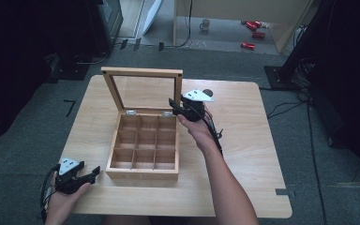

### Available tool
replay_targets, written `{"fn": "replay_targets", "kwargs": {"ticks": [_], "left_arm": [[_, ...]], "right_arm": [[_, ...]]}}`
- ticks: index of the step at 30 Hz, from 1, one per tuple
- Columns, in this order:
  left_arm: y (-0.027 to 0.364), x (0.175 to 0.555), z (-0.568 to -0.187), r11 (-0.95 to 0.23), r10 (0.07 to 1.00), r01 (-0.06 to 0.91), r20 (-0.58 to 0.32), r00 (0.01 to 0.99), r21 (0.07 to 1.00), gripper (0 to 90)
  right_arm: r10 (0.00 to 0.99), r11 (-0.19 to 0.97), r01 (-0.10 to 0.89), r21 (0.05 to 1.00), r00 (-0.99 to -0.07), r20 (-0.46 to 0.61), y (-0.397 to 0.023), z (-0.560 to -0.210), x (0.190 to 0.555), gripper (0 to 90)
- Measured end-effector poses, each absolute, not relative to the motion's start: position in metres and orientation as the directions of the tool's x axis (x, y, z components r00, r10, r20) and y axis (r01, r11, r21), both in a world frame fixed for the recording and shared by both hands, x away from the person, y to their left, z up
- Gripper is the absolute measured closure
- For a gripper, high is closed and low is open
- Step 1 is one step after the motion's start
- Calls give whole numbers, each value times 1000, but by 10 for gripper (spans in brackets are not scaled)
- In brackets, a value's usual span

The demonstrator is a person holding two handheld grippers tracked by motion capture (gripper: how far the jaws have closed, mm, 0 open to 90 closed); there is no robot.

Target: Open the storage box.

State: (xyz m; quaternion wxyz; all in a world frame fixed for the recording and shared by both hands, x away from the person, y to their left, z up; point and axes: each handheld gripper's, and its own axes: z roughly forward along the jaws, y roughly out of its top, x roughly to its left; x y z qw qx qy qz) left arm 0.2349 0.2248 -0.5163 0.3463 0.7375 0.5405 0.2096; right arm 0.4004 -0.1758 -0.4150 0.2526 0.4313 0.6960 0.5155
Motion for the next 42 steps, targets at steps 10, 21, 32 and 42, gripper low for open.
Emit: {"fn": "replay_targets", "kwargs": {"ticks": [10, 21, 32, 42], "left_arm": [[221, 235, -517, -206, 940, 653, -37, 338, 729, 259], [221, 235, -517, -210, 939, 658, -39, 342, 724, 193], [222, 236, -517, -201, 940, 659, -47, 339, 725, 193], [221, 236, -517, -205, 941, 659, -41, 337, 723, 194]], "right_arm": [[910, -38, 406, 913, -363, 199, -177, -422, 418, 669], [923, -27, 411, 911, -339, 180, -170, -420, 426, 665], [918, -31, 425, 905, -346, 194, -182, -412, 410, 322], [916, 29, 454, 891, -368, 158, -209, -416, 373, 140]]}}
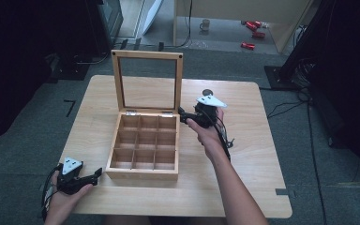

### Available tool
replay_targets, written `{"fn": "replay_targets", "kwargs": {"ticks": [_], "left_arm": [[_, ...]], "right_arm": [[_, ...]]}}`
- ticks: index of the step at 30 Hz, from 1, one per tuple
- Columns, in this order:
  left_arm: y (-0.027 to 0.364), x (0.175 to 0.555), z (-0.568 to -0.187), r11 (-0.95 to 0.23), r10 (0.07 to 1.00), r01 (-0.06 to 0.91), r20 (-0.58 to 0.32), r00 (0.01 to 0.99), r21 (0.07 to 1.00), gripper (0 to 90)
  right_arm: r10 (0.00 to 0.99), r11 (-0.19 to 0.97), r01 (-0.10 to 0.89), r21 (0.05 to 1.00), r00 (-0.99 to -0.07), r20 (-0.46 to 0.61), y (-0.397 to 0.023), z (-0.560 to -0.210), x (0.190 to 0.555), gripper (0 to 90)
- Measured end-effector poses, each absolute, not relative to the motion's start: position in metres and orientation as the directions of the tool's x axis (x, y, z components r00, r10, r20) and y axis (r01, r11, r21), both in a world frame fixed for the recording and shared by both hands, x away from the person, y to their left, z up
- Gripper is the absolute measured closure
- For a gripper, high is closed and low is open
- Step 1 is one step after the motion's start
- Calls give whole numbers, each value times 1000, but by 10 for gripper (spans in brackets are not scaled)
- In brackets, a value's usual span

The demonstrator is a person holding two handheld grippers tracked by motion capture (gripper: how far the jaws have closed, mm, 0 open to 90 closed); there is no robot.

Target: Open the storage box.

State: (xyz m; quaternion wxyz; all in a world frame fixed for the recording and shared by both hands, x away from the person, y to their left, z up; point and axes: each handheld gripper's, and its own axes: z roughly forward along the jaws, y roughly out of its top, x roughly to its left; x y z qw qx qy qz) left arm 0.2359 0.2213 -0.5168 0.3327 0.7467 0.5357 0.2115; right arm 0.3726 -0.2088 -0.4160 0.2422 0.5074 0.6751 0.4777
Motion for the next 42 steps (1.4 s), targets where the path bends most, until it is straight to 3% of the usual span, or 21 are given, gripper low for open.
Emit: {"fn": "replay_targets", "kwargs": {"ticks": [29, 42], "left_arm": [[220, 236, -517, -214, 943, 657, -24, 333, 722, 201], [219, 235, -517, -216, 944, 657, -19, 330, 722, 206]], "right_arm": [[956, 83, 541, 837, -282, 87, -309, -476, 274, 109], [980, 23, 591, 806, -174, 99, -356, -500, 239, 109]]}}
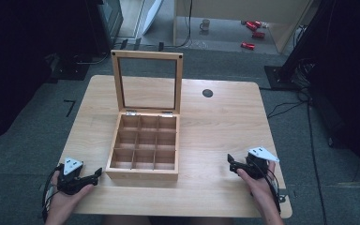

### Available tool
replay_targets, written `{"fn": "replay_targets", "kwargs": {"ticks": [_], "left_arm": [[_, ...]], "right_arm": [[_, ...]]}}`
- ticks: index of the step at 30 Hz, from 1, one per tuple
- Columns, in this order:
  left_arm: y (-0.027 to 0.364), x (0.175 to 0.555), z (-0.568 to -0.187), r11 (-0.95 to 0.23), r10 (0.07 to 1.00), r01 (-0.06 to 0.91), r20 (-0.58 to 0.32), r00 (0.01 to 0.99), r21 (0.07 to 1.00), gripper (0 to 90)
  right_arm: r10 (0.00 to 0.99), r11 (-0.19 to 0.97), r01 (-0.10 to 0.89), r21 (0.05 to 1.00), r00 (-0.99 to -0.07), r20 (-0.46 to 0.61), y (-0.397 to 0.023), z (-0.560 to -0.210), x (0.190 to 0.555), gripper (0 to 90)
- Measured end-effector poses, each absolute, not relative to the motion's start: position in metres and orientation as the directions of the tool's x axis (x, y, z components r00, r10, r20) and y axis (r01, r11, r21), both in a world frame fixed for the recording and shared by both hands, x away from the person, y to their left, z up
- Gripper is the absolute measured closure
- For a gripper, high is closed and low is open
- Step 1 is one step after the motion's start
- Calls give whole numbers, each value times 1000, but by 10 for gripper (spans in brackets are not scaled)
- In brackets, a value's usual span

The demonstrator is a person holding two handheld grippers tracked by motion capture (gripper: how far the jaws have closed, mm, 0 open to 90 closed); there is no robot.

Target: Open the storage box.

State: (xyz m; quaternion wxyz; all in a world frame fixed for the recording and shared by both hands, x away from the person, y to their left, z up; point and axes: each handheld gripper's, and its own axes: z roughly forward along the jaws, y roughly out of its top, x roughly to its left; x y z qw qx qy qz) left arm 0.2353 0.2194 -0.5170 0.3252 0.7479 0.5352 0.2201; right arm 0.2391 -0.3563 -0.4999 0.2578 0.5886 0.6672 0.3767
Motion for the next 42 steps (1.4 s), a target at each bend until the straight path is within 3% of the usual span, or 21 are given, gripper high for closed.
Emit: {"fn": "replay_targets", "kwargs": {"ticks": [15, 42], "left_arm": [[219, 235, -517, -221, 944, 657, -10, 329, 720, 210], [218, 235, -517, -217, 950, 661, -1, 313, 718, 208]], "right_arm": [[998, -7, 658, 753, -43, 47, -409, -520, 201, 113], [999, 4, 683, 730, -33, 26, -433, -526, 179, 100]]}}
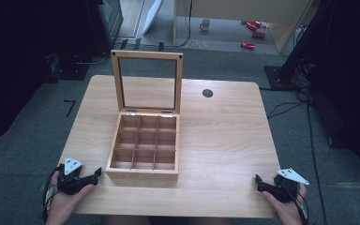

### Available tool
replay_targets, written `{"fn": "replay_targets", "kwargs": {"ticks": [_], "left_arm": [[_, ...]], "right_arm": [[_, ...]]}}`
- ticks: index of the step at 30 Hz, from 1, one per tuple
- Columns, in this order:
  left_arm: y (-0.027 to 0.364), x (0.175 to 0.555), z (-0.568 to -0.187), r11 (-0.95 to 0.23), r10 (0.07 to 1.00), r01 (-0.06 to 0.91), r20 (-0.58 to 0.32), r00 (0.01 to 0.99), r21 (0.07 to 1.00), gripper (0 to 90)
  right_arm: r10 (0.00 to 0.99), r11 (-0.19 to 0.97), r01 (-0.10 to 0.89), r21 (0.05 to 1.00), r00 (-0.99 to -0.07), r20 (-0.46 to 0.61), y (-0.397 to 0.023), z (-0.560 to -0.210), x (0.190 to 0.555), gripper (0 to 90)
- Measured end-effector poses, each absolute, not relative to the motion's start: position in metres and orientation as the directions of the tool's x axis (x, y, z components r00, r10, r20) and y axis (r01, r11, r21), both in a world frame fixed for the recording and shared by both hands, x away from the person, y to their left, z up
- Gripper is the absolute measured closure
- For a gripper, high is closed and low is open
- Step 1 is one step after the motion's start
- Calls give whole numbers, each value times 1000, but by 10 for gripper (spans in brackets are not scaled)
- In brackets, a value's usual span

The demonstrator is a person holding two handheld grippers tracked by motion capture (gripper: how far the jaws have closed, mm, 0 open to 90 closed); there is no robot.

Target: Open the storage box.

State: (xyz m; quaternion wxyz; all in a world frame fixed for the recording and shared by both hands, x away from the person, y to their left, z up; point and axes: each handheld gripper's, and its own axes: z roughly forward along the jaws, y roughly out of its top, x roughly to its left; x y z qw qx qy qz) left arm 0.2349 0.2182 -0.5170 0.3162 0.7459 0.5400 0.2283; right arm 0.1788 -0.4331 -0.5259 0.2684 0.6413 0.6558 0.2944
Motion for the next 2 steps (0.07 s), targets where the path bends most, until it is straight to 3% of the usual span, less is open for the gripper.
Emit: {"fn": "replay_targets", "kwargs": {"ticks": [2], "left_arm": [[218, 235, -517, -220, 950, 661, 2, 314, 717, 208]], "right_arm": [[999, 4, 683, 730, -33, 26, -433, -526, 179, 100]]}}
